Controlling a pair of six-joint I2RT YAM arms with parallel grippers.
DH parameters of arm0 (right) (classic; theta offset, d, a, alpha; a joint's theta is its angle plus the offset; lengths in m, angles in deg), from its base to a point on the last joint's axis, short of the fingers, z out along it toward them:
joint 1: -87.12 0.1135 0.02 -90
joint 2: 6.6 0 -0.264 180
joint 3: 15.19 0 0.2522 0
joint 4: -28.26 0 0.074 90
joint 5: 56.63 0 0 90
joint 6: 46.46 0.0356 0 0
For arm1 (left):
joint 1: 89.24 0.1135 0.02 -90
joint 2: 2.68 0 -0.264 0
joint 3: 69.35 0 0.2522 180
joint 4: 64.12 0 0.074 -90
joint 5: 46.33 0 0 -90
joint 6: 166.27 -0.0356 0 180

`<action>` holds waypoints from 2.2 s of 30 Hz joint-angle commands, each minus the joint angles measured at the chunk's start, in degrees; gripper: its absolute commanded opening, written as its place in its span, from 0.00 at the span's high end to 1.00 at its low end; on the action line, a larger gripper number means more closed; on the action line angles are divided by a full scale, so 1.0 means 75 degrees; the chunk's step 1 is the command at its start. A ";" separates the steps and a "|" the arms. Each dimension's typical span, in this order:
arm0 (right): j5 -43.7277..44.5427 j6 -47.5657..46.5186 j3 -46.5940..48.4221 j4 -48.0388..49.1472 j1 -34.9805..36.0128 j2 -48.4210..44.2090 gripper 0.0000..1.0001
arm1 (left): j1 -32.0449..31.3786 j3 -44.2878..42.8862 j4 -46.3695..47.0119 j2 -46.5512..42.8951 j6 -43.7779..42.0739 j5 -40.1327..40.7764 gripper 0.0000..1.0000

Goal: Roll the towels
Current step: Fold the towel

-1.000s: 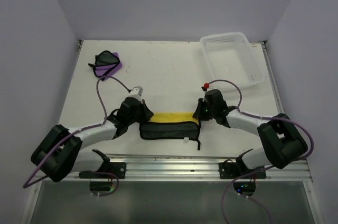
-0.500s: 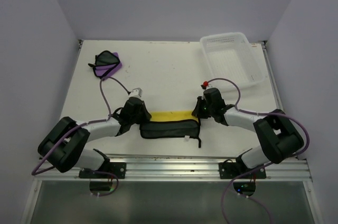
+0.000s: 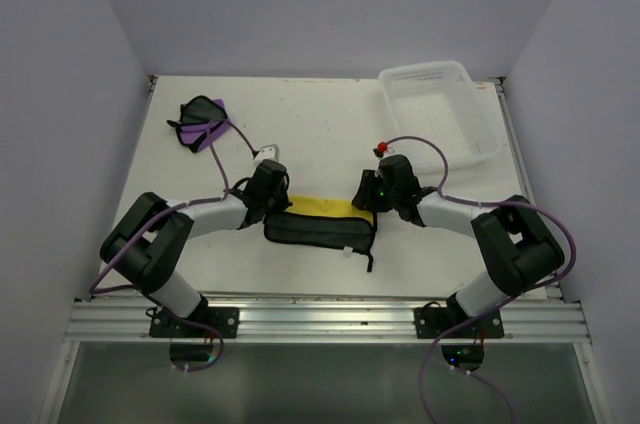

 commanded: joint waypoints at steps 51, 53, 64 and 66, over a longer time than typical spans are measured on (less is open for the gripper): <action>-0.1160 -0.1291 -0.1945 -0.0356 0.1073 -0.2580 0.96 | 0.0362 -0.0560 -0.0174 0.0203 -0.0471 0.0426 1.00; -0.1078 -0.1338 -0.1933 -0.0473 0.1156 -0.2522 0.96 | 0.0362 -0.0560 -0.0185 0.0203 -0.0482 0.0438 1.00; -0.0574 -0.1280 -0.1793 -0.0919 0.1238 -0.2943 0.97 | 0.0362 -0.0571 -0.0314 -0.0089 -0.0529 0.0438 1.00; -0.0446 -0.1210 -0.1699 -0.1165 0.1250 -0.3119 0.95 | 0.0362 -0.0548 -0.0326 -0.0428 -0.0646 0.0461 1.00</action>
